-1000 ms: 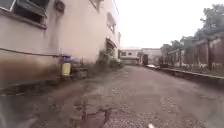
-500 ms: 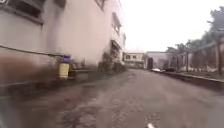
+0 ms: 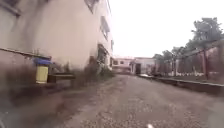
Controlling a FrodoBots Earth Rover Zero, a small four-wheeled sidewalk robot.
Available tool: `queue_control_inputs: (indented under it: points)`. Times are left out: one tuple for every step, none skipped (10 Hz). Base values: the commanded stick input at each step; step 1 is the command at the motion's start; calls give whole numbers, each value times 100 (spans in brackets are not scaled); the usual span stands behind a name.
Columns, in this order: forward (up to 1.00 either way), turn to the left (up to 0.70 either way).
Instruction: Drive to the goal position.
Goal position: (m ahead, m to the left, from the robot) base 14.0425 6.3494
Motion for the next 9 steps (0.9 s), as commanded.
queue_control_inputs:
  points:
    - [100,-1]
    - [100,-9]
    - [100,-22]
    - [100,-39]
    - [100,-14]
    - [100,-1]
    - [100,-1]
    - [100,-1]
    - [100,-1]
